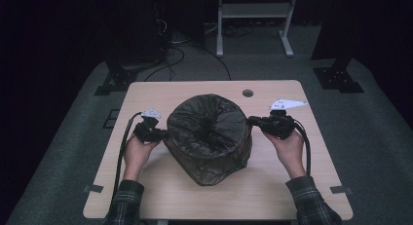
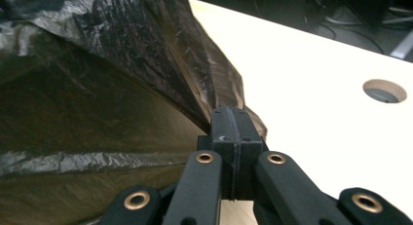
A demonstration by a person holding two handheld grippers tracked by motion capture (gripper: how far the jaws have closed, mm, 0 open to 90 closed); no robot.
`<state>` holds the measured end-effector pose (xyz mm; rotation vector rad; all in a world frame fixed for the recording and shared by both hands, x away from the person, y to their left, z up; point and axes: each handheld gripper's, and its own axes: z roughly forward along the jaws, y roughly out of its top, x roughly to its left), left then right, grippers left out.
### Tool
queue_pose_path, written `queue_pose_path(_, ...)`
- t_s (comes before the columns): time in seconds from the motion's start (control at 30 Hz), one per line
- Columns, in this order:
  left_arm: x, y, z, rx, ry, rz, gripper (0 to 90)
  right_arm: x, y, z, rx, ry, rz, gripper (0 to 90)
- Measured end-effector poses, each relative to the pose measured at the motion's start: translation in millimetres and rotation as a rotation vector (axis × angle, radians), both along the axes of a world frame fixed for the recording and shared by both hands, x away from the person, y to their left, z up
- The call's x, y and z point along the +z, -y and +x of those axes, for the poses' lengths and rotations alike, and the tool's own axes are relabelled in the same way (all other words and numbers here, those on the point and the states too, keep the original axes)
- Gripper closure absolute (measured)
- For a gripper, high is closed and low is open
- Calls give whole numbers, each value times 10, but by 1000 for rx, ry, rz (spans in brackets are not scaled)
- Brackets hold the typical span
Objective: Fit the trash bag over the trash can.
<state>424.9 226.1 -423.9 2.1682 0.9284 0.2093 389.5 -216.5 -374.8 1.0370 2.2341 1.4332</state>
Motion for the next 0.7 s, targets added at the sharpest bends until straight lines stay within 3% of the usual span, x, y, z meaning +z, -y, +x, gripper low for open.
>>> queue_pose_path(0.07, 106, -64, -39, 3, 31, -22, 681, 47, 6, -10, -2, 5, 7, 657)
queue_pose_path(0.17, 259, -178, -139, 17, 61, -63, 501, 231, 36, -71, -24, 66, 13, 526)
queue_pose_path(0.33, 364, -320, -401, -18, 76, -62, 280, 539, 15, -178, 31, 125, 44, 343)
queue_pose_path(0.37, 363, -333, -464, -24, 83, -57, 245, 594, -10, -203, 55, 132, 47, 317)
queue_pose_path(0.4, 353, -343, -527, -30, 81, -52, 143, 687, -80, -241, 109, 138, 60, 259)
queue_pose_path(0.43, 337, -348, -590, -39, 77, -38, 143, 687, -80, -241, 109, 138, 60, 259)
queue_pose_path(0.53, 255, -319, -788, -67, 83, 3, 20, 787, -233, -279, 180, 142, 33, 160)
queue_pose_path(0.7, 91, -238, -1057, -139, 69, 39, 0, 859, -505, -265, 294, 114, -24, 88)
